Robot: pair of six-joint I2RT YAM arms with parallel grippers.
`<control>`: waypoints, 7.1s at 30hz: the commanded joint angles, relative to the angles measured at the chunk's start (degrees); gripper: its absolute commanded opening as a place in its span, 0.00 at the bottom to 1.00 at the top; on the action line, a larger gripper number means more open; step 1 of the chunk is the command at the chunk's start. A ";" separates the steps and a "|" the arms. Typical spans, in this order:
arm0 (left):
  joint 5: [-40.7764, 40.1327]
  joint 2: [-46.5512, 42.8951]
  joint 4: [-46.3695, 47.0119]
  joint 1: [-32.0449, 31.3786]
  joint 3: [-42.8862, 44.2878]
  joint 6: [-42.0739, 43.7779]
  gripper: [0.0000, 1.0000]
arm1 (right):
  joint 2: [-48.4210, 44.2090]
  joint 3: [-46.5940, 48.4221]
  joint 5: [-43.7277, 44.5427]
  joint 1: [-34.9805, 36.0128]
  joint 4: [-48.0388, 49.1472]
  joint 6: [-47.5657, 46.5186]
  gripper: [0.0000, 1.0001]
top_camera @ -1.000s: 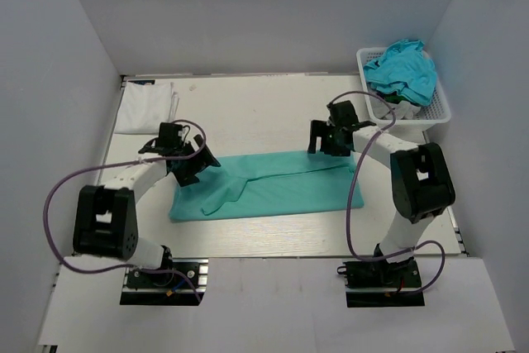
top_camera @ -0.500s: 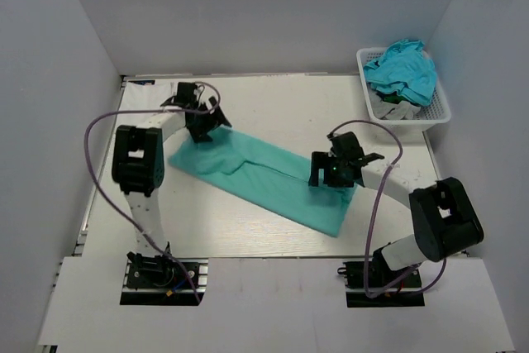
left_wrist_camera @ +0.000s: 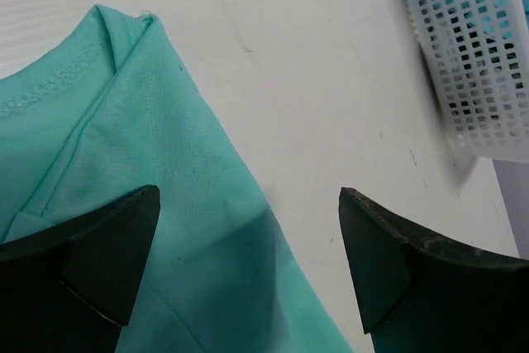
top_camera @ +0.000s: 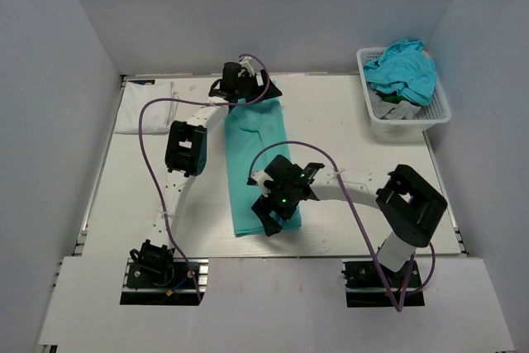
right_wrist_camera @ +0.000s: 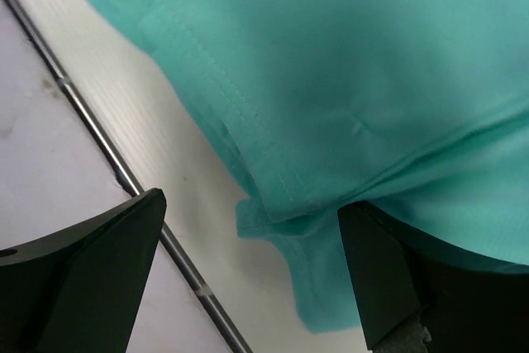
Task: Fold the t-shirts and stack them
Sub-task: Rotate the tshirt 80 degrees, then grab the bottom of the folded rectangular tshirt with both arms, then fold the folded rectangular tshirt in 1/3 of the way, then grab one side of the 2/3 rectangular tshirt with both arms
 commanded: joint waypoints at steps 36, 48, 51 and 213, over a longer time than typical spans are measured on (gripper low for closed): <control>-27.96 -72.57 -20.59 -2.30 -58.82 -2.88 1.00 | -29.16 -10.71 32.55 3.69 4.14 28.10 0.90; -13.53 -100.17 -23.29 -7.13 -103.26 -15.46 1.00 | -23.18 -10.71 22.72 -0.35 2.66 27.49 0.90; -13.53 -99.47 -22.77 -8.18 -105.10 -15.46 1.00 | -19.94 -9.75 19.39 -2.29 2.48 26.70 0.90; -18.37 -59.54 -10.54 -0.01 -80.92 -3.42 0.00 | 16.64 22.34 2.57 -23.47 1.09 16.94 0.10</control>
